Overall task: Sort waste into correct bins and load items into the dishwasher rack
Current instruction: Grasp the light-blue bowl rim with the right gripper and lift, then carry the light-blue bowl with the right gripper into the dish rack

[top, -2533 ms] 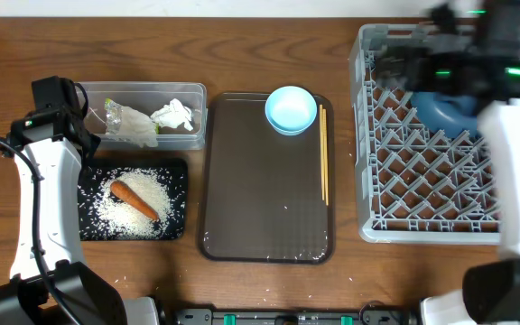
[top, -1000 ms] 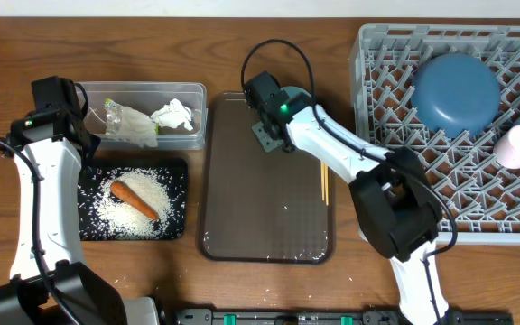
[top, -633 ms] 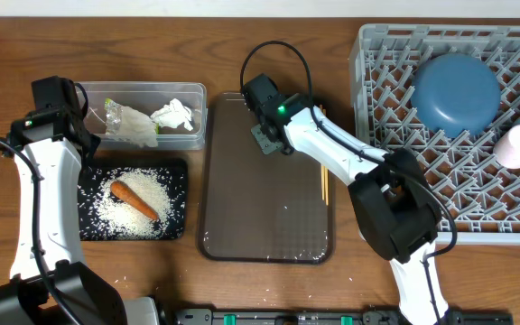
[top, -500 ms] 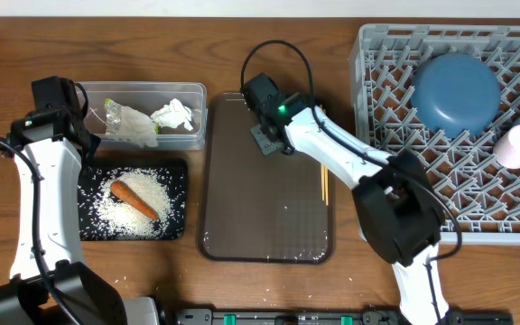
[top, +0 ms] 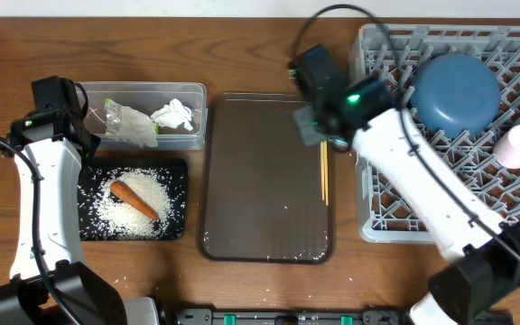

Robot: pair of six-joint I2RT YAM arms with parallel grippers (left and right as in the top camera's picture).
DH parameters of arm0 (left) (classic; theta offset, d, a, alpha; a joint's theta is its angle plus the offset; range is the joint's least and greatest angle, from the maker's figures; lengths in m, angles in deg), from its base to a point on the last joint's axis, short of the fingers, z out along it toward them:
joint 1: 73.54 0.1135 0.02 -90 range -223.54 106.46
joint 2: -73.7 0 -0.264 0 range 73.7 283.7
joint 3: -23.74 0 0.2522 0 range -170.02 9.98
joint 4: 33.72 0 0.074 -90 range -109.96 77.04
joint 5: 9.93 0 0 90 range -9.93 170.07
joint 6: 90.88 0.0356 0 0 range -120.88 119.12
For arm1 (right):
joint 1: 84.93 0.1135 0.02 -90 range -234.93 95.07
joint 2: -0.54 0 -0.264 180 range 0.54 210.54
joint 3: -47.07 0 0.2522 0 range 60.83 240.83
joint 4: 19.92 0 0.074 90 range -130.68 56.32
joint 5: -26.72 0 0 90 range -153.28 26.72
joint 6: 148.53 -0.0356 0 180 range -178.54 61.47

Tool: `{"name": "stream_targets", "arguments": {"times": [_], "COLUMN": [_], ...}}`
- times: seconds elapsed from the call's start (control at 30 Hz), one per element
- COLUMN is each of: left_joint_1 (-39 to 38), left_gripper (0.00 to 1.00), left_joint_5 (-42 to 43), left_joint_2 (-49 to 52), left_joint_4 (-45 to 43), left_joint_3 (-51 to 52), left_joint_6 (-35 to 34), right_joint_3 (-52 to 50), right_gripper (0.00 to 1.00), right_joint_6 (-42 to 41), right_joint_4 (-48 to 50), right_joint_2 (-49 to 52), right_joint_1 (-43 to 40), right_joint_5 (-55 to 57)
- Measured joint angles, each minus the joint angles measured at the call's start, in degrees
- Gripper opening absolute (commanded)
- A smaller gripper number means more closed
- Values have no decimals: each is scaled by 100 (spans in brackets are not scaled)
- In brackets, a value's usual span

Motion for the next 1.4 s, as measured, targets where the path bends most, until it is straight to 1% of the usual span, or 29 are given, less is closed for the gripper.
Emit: {"name": "stream_targets", "arguments": {"times": [0.17,0.4,0.63,0.9,1.0,1.13,1.4], "left_joint_1": [0,0,0,0,0,0,0], "left_gripper": [99,99,99,99,99,99,99], "left_joint_5": [0,0,0,0,0,0,0], "left_joint_2": [0,0,0,0,0,0,0], "left_joint_4": [0,0,0,0,0,-2,2], "left_joint_3": [0,0,0,0,0,0,0], "left_joint_6": [0,0,0,0,0,0,0], "right_joint_3": [-11,-11,-13,-149,-533,-1392,-2868], "right_gripper": [1,1,1,1,1,1,1], "right_joint_6": [-380,-579,-551,-374,-345,-153,256], "right_joint_4": [-562,-590,-522,-361,-256,315,1572], "right_joint_2": [9,7,-166,-955,-1285,-1655,-1753], "right_joint_1": [-918,-2004,-2546,-2997,-3132,-3467,-4312], "right_joint_5": [24,-509,-1349,-2603,-2806,-3226,-4649]}}
